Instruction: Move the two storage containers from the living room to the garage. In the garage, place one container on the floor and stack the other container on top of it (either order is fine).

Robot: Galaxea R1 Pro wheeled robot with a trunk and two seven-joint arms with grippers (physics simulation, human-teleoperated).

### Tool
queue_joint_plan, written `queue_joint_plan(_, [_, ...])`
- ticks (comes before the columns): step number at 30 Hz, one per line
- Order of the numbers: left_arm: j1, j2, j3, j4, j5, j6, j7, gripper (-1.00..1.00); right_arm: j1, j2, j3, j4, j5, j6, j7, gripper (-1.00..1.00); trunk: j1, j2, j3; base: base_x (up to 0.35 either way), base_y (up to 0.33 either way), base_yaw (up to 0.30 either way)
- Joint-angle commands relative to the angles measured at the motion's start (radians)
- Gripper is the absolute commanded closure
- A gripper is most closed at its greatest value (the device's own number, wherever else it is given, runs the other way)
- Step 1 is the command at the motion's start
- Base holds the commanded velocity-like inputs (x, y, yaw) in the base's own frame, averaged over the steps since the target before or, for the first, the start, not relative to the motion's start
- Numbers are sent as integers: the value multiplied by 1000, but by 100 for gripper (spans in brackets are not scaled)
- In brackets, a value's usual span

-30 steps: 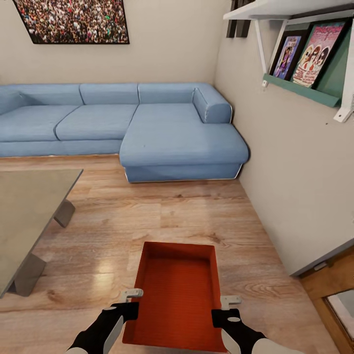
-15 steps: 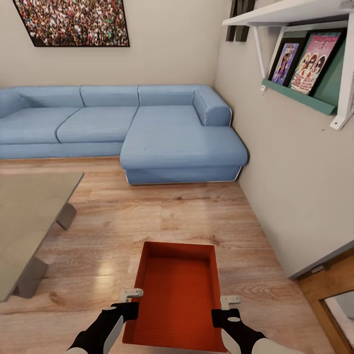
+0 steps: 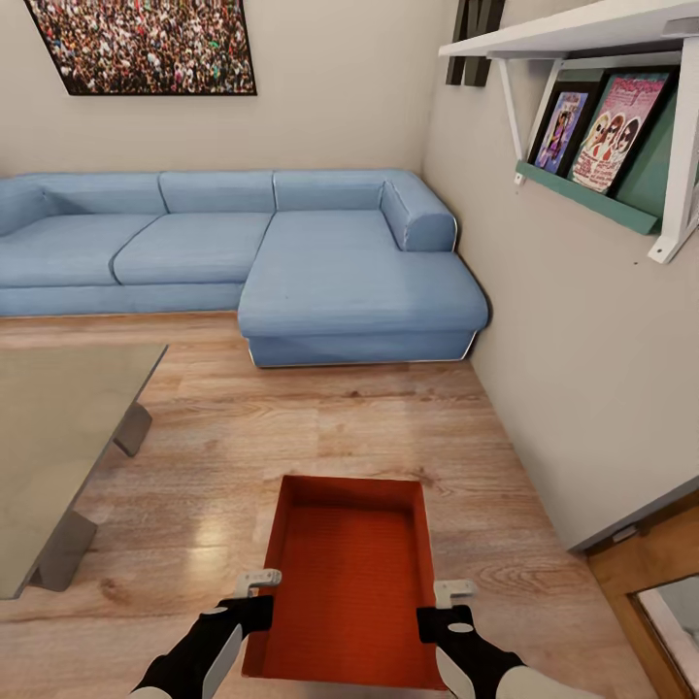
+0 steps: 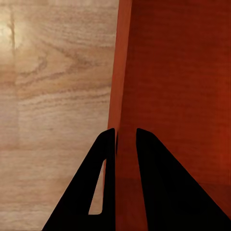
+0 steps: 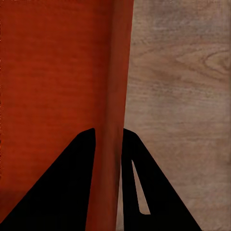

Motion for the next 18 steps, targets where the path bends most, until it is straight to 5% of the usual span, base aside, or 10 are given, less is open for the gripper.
queue_joint_plan(1, [-1, 1, 0, -6, 2, 0, 10, 100, 0, -1, 14, 7, -16, -3, -4, 100, 0, 0, -1, 0, 0, 0])
queue_joint_plan(16, [-1, 1, 9, -6, -9, -17, -1, 100, 0, 0, -112, -11, 127, -3, -7, 100, 0, 0, 7, 0, 0, 19])
queue_joint_plan(17, [-1, 1, 0, -6, -28, -17, 11, 100, 0, -1, 38, 15, -51, -3, -8, 100, 0, 0, 8, 0, 0, 70])
queue_joint_plan(18, [-1, 1, 0, -6, -28, -17, 11, 100, 0, -1, 38, 15, -51, -3, -8, 100, 0, 0, 10, 0, 0, 71])
